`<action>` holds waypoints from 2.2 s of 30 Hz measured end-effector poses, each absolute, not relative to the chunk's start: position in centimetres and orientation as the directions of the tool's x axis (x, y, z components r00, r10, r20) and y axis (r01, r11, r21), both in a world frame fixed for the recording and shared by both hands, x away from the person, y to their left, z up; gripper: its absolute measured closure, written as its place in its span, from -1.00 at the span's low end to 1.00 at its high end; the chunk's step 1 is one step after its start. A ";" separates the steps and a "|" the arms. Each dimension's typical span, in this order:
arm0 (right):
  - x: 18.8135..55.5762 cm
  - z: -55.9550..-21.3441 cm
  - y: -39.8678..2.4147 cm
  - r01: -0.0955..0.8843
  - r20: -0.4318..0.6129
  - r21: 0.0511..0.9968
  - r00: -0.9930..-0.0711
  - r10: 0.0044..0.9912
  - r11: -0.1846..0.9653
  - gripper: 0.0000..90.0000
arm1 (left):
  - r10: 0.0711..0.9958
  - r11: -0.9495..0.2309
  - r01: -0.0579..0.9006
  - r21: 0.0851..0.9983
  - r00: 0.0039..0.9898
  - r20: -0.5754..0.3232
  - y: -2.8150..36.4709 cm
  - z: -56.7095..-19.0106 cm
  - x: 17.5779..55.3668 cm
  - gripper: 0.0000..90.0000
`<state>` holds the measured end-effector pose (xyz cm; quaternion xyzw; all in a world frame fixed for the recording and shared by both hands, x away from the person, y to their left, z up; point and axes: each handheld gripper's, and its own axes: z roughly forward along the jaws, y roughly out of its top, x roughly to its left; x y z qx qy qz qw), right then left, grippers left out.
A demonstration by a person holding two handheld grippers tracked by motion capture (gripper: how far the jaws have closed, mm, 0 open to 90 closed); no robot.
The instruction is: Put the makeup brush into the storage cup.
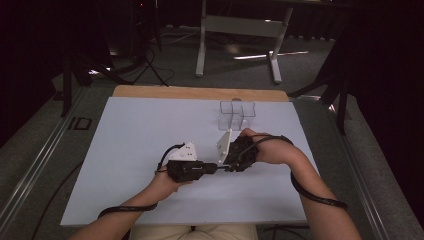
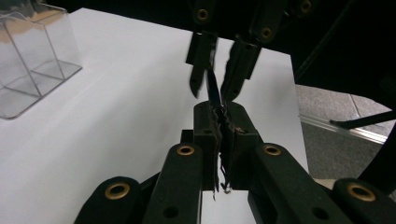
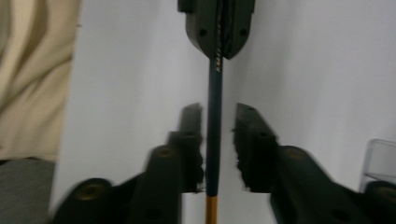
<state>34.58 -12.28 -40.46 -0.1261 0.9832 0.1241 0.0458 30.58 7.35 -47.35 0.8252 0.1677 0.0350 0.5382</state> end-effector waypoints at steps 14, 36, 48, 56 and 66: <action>34.9 -40.1 -15.0 -0.227 -0.158 0.250 -0.969 -0.192 0.941 0.58 | 0.326 -0.340 0.234 0.911 0.938 -0.119 9.2 -46.6 30.2 0.90; 35.4 -40.9 -15.8 -0.219 -0.115 0.200 -0.973 -0.199 0.955 0.82 | 0.300 -0.323 0.214 0.922 0.947 -0.114 9.7 -46.1 29.7 0.90; 34.8 -40.5 -15.2 -0.257 -0.105 0.154 -0.964 -0.243 0.954 0.85 | 0.254 -0.328 0.251 0.911 0.952 -0.171 10.0 -46.3 30.6 0.64; 34.8 -40.5 -14.8 -0.263 -0.102 0.129 -0.963 -0.251 0.956 0.85 | 0.284 -0.387 0.269 0.882 0.945 -0.163 8.6 -44.4 31.6 0.02; 35.0 -40.5 -14.4 -0.249 -0.100 0.140 -0.966 -0.236 0.958 0.85 | 0.247 -0.533 0.259 0.806 0.958 -0.145 5.4 -43.7 32.7 0.16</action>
